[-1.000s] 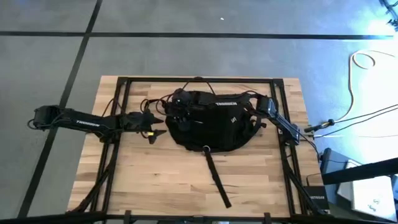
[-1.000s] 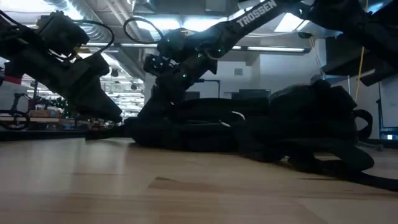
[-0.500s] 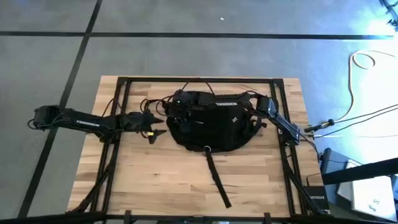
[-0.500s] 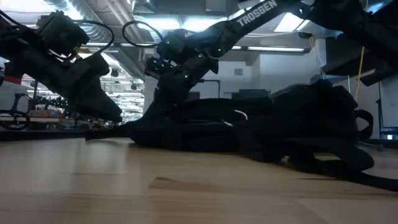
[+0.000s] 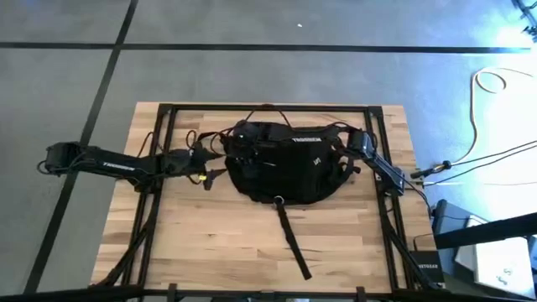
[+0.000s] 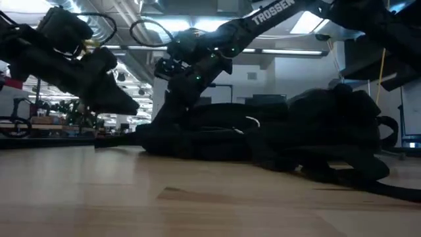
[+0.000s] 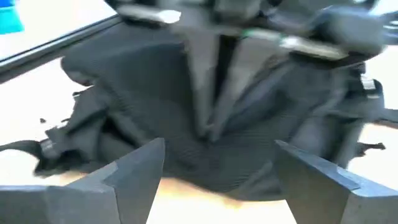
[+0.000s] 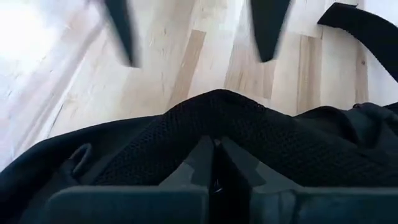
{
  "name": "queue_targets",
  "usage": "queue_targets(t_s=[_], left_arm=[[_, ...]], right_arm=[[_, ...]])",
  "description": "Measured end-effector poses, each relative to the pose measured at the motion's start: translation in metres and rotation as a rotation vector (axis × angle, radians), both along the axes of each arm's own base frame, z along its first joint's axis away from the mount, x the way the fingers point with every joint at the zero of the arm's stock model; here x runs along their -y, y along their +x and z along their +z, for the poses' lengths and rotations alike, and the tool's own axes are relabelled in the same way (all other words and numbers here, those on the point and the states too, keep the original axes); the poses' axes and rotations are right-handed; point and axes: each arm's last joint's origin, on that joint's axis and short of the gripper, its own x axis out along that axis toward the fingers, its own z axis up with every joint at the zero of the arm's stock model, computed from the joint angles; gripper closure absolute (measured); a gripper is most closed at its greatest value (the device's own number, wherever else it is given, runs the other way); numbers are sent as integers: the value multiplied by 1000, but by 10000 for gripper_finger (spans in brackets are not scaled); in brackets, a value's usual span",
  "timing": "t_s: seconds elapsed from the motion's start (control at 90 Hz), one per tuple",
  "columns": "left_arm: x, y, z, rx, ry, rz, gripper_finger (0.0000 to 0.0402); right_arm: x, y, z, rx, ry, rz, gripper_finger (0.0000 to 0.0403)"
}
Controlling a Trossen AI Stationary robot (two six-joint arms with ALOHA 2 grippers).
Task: Unpack backpack
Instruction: Close the black bag
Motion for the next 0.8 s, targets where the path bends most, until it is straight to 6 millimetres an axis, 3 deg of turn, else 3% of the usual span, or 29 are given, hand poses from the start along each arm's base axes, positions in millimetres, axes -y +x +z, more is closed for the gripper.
queue_targets(t_s=[0.156, 0.289, 0.489, 0.8], left_arm=[[-3, 0, -7, -12, -148, 3, 121], [-7, -1, -11, -27, -159, 86, 121], [-13, 1, -4, 102, -230, 176, 118], [-11, 1, -6, 112, -344, 139, 48]], right_arm=[[-4, -1, 2, -13, -1, 13, 402], [-10, -1, 1, -19, -4, 31, 402], [-17, -1, 0, -43, -1, 50, 403], [-17, -1, 0, -40, -5, 55, 403]])
